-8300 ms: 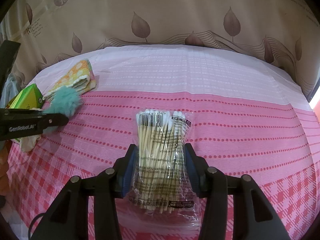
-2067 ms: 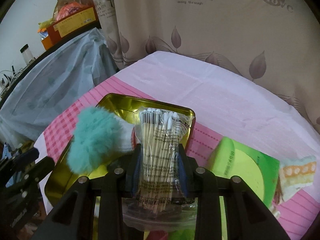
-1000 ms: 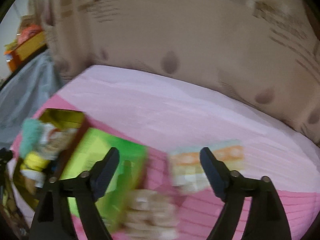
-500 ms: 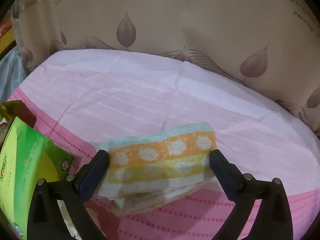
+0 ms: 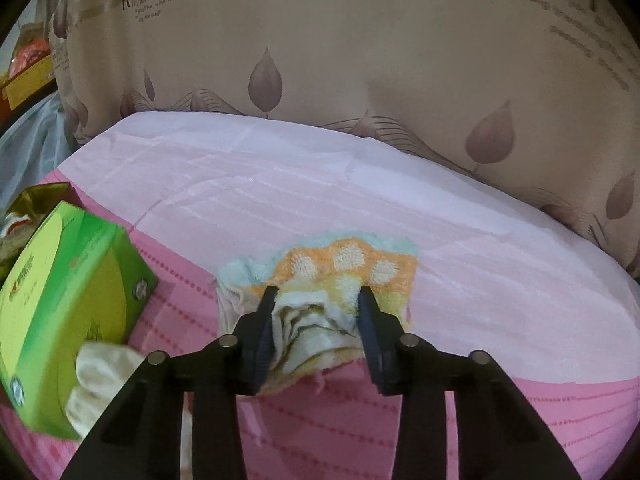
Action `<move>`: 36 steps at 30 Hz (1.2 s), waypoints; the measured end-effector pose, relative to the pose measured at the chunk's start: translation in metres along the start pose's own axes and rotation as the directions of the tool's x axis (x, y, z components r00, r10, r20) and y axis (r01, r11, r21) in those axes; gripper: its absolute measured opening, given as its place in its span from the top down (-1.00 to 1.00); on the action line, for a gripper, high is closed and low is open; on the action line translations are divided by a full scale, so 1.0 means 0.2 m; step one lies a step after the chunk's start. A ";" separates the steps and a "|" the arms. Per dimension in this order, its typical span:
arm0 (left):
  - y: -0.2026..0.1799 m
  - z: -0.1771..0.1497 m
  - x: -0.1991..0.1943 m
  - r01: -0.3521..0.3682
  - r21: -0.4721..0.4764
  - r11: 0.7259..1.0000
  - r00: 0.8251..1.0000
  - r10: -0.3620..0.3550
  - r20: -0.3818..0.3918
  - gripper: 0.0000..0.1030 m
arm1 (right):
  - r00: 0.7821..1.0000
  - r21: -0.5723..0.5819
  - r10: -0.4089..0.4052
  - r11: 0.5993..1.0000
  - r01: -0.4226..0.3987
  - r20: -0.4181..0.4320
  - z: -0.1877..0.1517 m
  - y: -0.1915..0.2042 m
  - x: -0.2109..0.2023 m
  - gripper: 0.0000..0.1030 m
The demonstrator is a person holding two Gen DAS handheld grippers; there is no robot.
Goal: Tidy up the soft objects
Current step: 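Grasp the orange-and-yellow striped towel with the right tool, then grasp the cream scrunchie with the left tool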
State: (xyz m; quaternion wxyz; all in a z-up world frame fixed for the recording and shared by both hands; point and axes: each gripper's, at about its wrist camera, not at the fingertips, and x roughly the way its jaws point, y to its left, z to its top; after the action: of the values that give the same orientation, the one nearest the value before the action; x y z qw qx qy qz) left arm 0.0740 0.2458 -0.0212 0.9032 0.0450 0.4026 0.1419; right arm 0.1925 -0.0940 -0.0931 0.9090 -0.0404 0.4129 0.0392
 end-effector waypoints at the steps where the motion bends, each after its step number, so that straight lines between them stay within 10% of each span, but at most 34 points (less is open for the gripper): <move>1: 0.00 0.00 0.00 0.002 0.003 1.000 1.000 -0.002 0.002 0.10 | 1.000 0.000 -0.004 1.000 0.004 0.003 -0.01 -0.01 -0.02 0.38; 22: -0.36 -0.04 -0.24 0.127 0.173 0.977 0.989 -0.139 0.060 0.09 | 0.999 0.106 -0.028 0.994 0.024 0.036 -0.36 -0.31 -0.36 0.65; 36: -0.88 -0.08 -0.40 0.393 0.322 0.861 0.914 -0.404 -0.035 0.09 | 0.997 0.203 -0.058 0.978 0.048 0.048 -0.55 -0.56 -0.48 0.65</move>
State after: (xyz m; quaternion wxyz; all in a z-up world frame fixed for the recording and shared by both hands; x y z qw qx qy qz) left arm 0.0495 0.0528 -0.0096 0.9000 0.1103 0.4055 -0.1161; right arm 0.0600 -0.2203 -0.0886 0.9200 0.0420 0.3889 -0.0260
